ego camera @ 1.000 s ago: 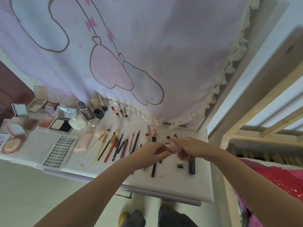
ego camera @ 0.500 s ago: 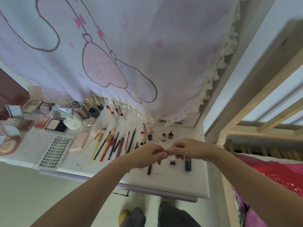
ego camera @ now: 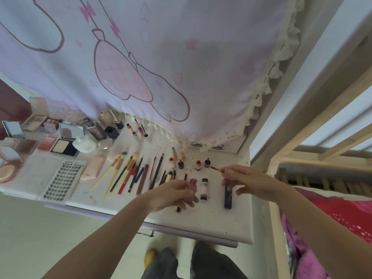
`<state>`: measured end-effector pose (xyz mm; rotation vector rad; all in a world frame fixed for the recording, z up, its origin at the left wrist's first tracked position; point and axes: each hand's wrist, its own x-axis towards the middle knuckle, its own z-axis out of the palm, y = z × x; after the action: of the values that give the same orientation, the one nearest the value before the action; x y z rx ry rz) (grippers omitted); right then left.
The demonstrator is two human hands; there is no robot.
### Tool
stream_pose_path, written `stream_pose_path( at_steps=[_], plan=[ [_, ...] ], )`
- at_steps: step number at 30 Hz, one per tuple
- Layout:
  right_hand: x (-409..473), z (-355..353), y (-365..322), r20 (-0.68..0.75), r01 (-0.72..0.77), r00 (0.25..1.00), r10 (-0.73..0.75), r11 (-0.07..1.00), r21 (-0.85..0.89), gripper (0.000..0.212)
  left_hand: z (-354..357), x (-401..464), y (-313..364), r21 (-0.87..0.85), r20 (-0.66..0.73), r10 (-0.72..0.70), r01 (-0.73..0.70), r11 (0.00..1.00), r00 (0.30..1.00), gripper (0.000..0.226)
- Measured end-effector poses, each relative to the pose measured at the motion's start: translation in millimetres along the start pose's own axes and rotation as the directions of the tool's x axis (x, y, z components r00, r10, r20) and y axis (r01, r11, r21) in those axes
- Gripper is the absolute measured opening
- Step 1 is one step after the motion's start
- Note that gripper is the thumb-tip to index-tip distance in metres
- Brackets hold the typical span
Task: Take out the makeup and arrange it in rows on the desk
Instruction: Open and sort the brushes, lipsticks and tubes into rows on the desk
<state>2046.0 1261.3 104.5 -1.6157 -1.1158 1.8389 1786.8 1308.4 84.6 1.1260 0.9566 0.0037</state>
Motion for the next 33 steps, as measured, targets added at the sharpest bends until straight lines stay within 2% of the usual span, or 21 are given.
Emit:
stream_pose_path(
  at_steps=[4,6,8,11,14,20,22,24,27,29,33],
  plan=[
    [4,7,13,-0.004,-0.083,0.996,0.085,0.979,0.186,0.031,26,13,-1,0.116,-0.181,0.107,-0.086,0.989,0.978,0.027],
    [4,5,20,-0.016,-0.076,0.996,0.084,0.956,0.282,0.027,34,23,-4,0.234,-0.325,0.168,-0.093,0.968,0.931,0.027],
    [6,3,29,-0.092,-0.047,0.993,0.08,0.947,0.318,0.024,41,32,-4,0.36,-0.409,0.256,-0.103,0.927,0.876,0.024],
    [9,0,39,-0.227,0.027,0.972,0.06,0.933,0.359,0.022,52,46,1,0.5,-0.406,0.353,-0.119,0.858,0.843,0.02],
    [12,-4,43,-0.25,0.06,0.966,0.06,0.894,0.444,0.024,63,65,9,0.559,-0.424,0.403,-0.116,0.821,0.811,0.015],
    [14,-12,53,-0.269,0.123,0.962,0.042,0.814,0.567,0.023,78,101,13,0.555,-0.495,0.352,-0.022,0.831,0.795,0.014],
    [19,-15,57,-0.359,0.166,0.933,0.003,0.883,0.44,0.02,81,107,13,0.563,-0.512,0.332,0.017,0.826,0.792,0.017],
    [30,-17,60,-0.462,0.172,0.881,-0.101,0.979,0.113,0.017,82,113,15,0.573,-0.531,0.324,0.05,0.818,0.783,0.02],
    [54,-18,60,-0.529,0.111,0.807,-0.263,0.947,-0.301,0.022,83,120,20,0.632,-0.517,0.343,0.08,0.771,0.784,0.024],
    [69,-17,59,-0.539,0.085,0.777,-0.324,0.903,-0.421,0.022,83,124,22,0.634,-0.526,0.347,0.086,0.769,0.777,0.024],
    [87,-15,63,-0.486,0.039,0.805,-0.34,0.848,-0.529,0.021,83,131,22,0.613,-0.547,0.345,0.085,0.785,0.763,0.023]
  ],
)
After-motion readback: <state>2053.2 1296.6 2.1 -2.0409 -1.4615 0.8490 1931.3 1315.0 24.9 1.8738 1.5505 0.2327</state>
